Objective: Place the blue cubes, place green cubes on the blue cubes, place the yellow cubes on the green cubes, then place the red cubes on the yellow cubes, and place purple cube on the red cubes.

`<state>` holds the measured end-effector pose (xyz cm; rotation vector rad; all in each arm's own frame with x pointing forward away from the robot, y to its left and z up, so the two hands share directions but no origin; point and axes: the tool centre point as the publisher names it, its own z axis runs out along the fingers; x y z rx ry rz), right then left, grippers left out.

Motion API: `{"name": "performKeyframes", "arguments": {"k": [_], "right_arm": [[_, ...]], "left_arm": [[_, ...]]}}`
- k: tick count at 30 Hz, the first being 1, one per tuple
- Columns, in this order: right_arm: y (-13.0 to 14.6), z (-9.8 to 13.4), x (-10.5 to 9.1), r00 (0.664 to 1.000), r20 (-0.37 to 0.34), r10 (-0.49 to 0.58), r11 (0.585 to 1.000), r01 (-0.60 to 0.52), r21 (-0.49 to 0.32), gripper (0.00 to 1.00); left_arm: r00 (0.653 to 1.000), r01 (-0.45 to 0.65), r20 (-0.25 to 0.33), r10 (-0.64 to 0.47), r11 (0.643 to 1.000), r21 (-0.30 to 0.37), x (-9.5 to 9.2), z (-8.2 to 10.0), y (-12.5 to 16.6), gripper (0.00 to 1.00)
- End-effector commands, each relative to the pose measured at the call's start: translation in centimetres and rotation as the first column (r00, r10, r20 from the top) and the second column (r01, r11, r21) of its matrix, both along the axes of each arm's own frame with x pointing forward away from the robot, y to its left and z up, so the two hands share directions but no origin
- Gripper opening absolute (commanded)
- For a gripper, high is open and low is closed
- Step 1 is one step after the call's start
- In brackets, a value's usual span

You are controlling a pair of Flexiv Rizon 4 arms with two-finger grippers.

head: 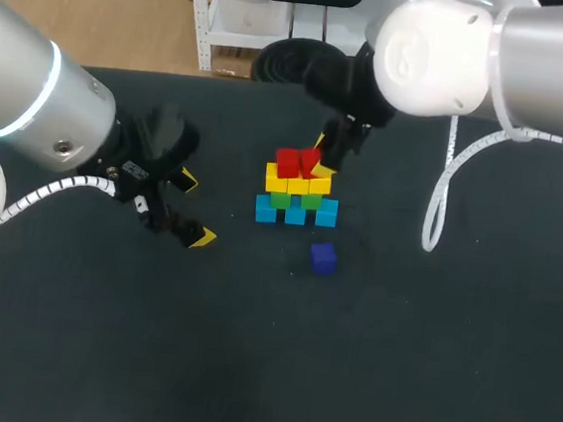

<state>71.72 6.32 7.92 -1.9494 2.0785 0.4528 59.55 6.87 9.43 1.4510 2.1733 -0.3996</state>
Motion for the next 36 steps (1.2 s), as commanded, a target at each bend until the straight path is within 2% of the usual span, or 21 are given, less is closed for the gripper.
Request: {"name": "performKeyframes", "arguments": {"k": [1, 10, 18, 20, 21, 22, 36], "right_arm": [[-0.3, 0.4, 0.0, 1.0, 0.007, -0.004, 1.0, 0.004, 0.002, 0.49], [-0.8, 1.3, -0.5, 1.0, 0.014, -0.003, 1.0, 0.003, 0.012, 0.49], [-2.6, 1.6, -0.3, 1.0, 0.021, -0.019, 1.0, 0.018, 0.008, 0.49], [-3.1, 1.6, 0.0, 0.999, 0.023, -0.03, 1.0, 0.03, 0.006, 0.45], [-3.2, 1.5, 0.1, 0.999, 0.023, -0.032, 0.999, 0.032, 0.007, 0.29], [-3.3, 1.5, 0.2, 0.999, 0.02, -0.033, 0.999, 0.033, 0.012, 0.0], [-2.9, 1.1, 0.1, 1.0, 0.001, -0.019, 0.999, 0.019, 0.042, 0.0]], "left_arm": [[1.0, -0.002, 0.001, 0.002, 1.0, 0.002, 0.0, 0.0, 0.0, 1.0], [1.0, -0.002, 0.001, 0.002, 1.0, 0.002, 0.0, 0.0, 0.0, 1.0], [1.0, -0.002, 0.001, 0.002, 1.0, 0.002, 0.0, 0.0, 0.0, 1.0], [1.0, -0.002, 0.001, 0.002, 1.0, 0.002, 0.0, 0.0, 0.0, 1.0], [1.0, -0.002, 0.001, 0.002, 1.0, 0.002, 0.0, 0.0, 0.0, 1.0], [1.0, -0.002, 0.001, 0.002, 1.0, 0.002, 0.0, 0.0, 0.0, 1.0], [1.0, -0.002, 0.001, 0.002, 1.0, 0.002, 0.0, 0.0, 0.0, 1.0]]}}
